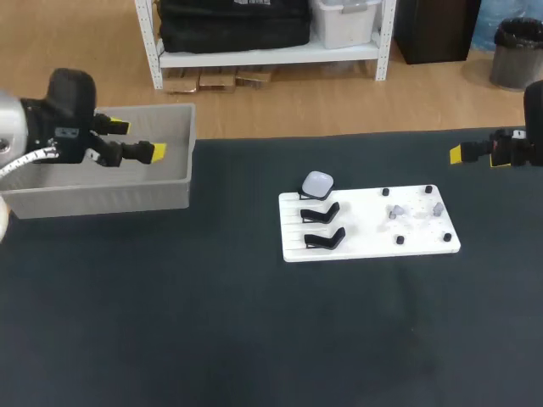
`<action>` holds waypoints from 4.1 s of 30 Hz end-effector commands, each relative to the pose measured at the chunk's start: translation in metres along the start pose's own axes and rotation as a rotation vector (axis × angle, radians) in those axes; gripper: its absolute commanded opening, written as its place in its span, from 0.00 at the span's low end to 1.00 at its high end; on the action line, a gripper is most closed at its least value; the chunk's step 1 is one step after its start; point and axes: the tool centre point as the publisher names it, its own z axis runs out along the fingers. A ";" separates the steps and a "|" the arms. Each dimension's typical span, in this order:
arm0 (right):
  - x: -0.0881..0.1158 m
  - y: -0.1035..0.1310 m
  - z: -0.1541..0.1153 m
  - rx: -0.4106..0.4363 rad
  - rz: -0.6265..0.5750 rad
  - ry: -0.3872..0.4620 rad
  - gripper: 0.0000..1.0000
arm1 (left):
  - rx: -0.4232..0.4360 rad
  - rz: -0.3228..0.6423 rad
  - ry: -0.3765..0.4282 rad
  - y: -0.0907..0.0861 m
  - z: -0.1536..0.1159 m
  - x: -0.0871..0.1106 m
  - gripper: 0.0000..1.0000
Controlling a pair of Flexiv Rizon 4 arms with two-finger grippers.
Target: Pick up each earbud case from the left stands, insert the matching earbuds, close the lid, and place the case in the box.
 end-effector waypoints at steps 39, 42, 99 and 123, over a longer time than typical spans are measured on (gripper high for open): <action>0.000 0.000 0.000 0.000 0.000 0.001 1.00 | 0.422 0.362 -0.043 -0.095 0.158 -0.004 1.00; 0.000 0.000 0.000 0.000 0.000 0.001 1.00 | 0.422 0.362 -0.043 -0.095 0.158 -0.004 1.00; 0.000 0.000 0.000 0.000 0.000 0.001 1.00 | 0.624 0.291 -0.027 -0.134 0.296 0.017 0.82; 0.000 0.000 0.000 0.000 0.000 0.001 1.00 | 0.637 0.281 -0.033 -0.134 0.299 0.020 0.27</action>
